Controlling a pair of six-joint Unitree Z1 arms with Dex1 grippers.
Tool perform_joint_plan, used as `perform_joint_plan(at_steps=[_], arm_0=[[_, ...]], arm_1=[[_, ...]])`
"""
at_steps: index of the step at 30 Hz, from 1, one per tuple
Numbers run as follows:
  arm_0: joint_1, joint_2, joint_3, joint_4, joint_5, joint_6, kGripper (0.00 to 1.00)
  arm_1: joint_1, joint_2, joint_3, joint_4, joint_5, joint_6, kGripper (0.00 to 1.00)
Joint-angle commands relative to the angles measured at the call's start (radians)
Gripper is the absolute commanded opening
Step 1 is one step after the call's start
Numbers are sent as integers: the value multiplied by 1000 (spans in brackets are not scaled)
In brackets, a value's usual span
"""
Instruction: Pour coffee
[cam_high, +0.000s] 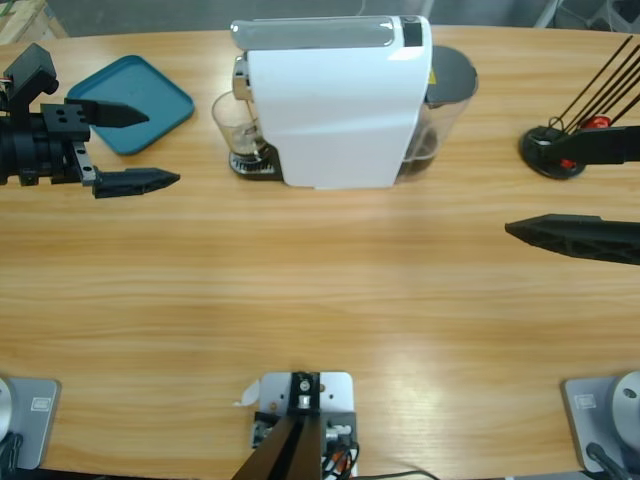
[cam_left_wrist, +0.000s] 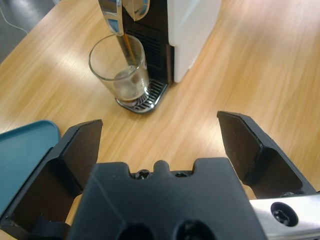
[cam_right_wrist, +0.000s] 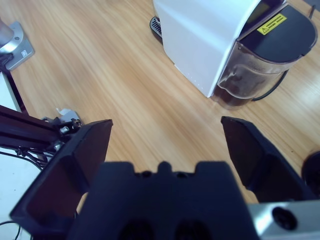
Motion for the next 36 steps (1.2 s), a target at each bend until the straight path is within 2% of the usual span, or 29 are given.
perform_joint_plan(at_steps=[1,36], arm_0=[[9,2,35,-11,11,3,1000],[23,4,33,-11,20,-1,1000]], arm_1=[[12,17,28,-11,4,1,1000],[12,-1,37,8,1,2,1000]])
